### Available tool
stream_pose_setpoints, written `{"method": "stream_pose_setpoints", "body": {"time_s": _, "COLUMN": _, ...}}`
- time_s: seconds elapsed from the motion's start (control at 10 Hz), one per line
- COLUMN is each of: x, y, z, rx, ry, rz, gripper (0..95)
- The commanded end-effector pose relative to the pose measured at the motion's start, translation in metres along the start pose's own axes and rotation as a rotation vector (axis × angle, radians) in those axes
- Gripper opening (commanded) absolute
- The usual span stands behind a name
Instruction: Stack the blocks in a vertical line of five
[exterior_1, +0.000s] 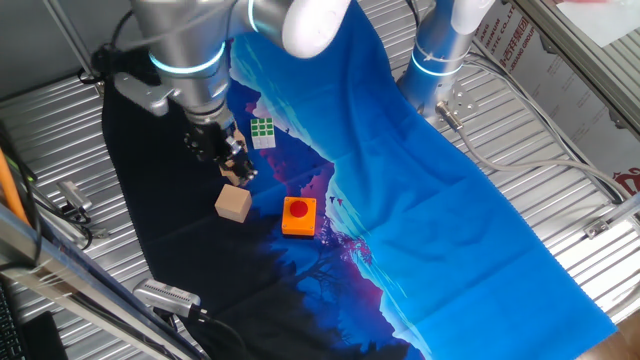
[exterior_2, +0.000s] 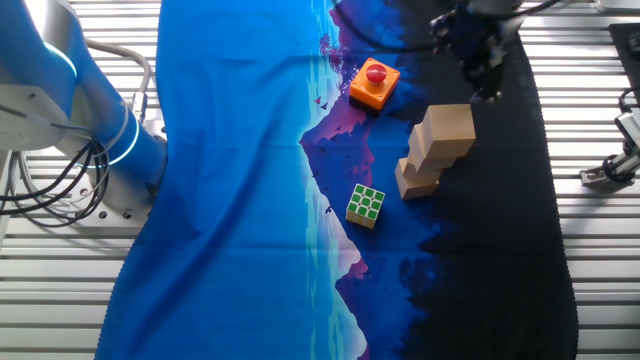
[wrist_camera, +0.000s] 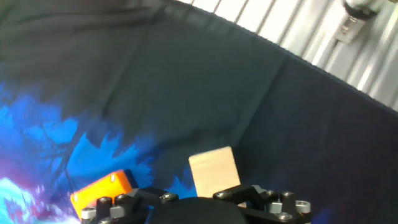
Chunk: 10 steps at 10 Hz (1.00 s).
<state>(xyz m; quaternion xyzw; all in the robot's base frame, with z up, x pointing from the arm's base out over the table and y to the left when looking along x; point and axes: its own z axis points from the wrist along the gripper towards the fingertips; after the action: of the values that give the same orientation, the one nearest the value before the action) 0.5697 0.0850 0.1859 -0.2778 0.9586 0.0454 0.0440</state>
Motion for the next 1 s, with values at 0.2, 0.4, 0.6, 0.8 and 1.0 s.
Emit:
{"method": "stream_pose_setpoints", "body": {"time_s": 0.2, "x": -0.002, "y": 0.003, "z": 0.024, "rx": 0.014, "ry": 0.036, "rz": -0.08, "gripper": 95.0}}
{"method": "stream_pose_setpoints", "body": {"time_s": 0.4, "x": -0.004, "y": 0.003, "z": 0.03, "rx": 0.076, "ry": 0.085, "rz": -0.067, "gripper": 95.0}}
{"method": "stream_pose_setpoints", "body": {"time_s": 0.6, "x": -0.005, "y": -0.005, "z": 0.041, "rx": 0.082, "ry": 0.12, "rz": -0.056, "gripper": 95.0}}
{"method": "stream_pose_setpoints", "body": {"time_s": 0.8, "x": -0.004, "y": -0.013, "z": 0.052, "rx": 0.084, "ry": 0.14, "rz": -0.06, "gripper": 95.0}}
{"method": "stream_pose_setpoints", "body": {"time_s": 1.0, "x": -0.001, "y": -0.02, "z": 0.065, "rx": 0.081, "ry": 0.134, "rz": -0.059, "gripper": 95.0}}
